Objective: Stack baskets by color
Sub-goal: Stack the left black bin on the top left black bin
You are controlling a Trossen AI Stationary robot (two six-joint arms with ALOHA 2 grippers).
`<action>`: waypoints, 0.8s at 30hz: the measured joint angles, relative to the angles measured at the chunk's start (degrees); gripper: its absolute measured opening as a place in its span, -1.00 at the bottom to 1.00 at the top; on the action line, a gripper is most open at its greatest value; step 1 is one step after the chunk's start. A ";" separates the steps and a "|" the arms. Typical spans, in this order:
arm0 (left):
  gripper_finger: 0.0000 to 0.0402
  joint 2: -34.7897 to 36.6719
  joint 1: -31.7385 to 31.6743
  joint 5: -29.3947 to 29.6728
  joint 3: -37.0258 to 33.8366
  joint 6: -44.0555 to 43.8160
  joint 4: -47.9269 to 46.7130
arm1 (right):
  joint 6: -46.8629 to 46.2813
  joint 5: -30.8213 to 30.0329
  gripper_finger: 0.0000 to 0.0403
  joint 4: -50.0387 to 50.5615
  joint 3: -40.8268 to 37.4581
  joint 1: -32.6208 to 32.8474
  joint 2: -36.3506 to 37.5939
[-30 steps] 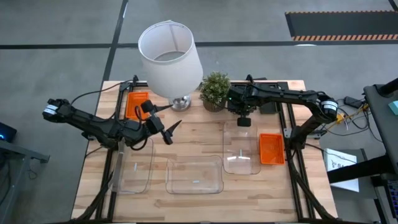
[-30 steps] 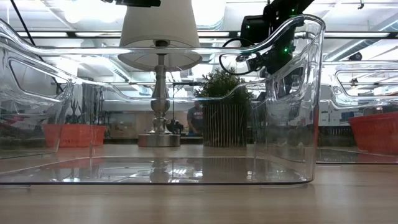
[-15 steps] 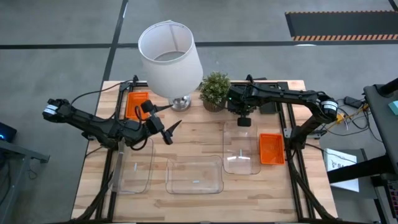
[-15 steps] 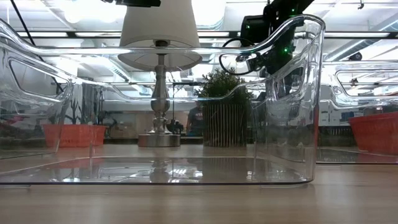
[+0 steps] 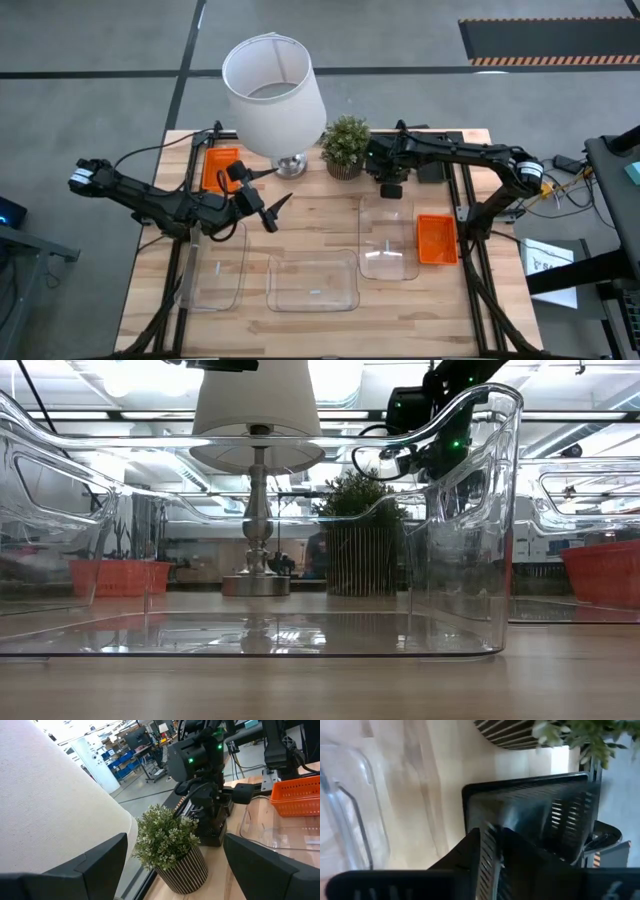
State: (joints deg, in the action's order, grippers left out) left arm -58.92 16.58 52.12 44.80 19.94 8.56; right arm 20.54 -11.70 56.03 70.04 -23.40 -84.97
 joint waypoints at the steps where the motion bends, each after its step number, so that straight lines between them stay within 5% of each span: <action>1: 0.56 0.00 0.00 -0.02 0.00 0.00 0.00 | 0.06 -0.14 -0.58 0.00 0.00 -0.04 0.00; 9: 0.56 0.00 0.00 -0.01 0.00 -0.02 -0.01 | 0.45 -0.31 -0.52 0.23 -0.03 -0.02 0.00; 18: 0.56 0.00 0.00 -0.02 -0.02 -0.10 -0.01 | 0.27 -0.33 -0.91 -1.78 -1.41 -0.02 0.03; 24: 0.56 0.02 -0.01 -0.02 -0.13 -0.92 -0.02 | -0.26 -0.26 -0.96 -7.71 -7.02 -0.30 3.68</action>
State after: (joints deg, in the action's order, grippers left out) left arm -58.90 16.57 52.10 44.66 19.02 8.54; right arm 20.28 -11.96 48.32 63.02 -23.70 -81.29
